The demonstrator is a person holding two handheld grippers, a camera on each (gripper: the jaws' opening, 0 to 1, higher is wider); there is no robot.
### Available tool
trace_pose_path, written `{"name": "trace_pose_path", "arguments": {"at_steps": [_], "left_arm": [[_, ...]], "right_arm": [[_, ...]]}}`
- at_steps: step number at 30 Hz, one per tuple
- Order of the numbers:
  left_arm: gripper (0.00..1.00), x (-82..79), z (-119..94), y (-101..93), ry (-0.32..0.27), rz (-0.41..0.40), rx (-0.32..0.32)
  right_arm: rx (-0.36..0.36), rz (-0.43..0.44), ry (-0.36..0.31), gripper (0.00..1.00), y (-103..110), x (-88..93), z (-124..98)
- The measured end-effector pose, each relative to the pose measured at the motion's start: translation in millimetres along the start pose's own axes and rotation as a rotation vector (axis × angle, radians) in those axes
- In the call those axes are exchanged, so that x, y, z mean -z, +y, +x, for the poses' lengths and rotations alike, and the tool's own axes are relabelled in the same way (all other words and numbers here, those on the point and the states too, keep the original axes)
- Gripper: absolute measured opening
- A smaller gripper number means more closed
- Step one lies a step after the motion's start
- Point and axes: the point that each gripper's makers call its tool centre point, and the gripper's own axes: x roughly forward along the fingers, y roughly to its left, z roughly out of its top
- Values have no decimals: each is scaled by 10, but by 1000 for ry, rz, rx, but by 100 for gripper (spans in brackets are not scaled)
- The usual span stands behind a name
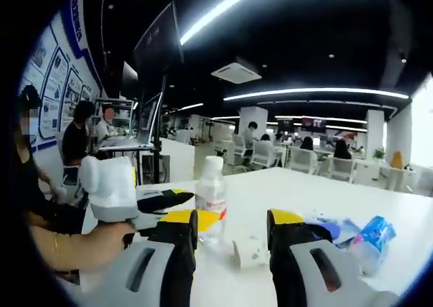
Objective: Arrange the tabletop items into an orderly group along one side of the table until the central work area is clear of visible clutter.
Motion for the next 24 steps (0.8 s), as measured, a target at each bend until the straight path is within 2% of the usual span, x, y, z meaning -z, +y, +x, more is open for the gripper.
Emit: {"name": "trace_pose_path", "arguments": {"at_steps": [3,7,14,17,24], "left_arm": [[51,-17,-5,15,-8,-5,-9],[51,29,1,6,4,-8,1],[51,40,28,-43,10,14,4],[51,48,52,-40,21,34,-17],[51,71,73,59,24,-11,-62]], "right_arm": [[15,66,33,39,-101,199,-186],[8,139,52,39,-177,336,-334],[18,122,62,37,-237,473,-620],[26,109,64,36,-253,529,-756],[14,141,49,38,-276,622,-1104]]}}
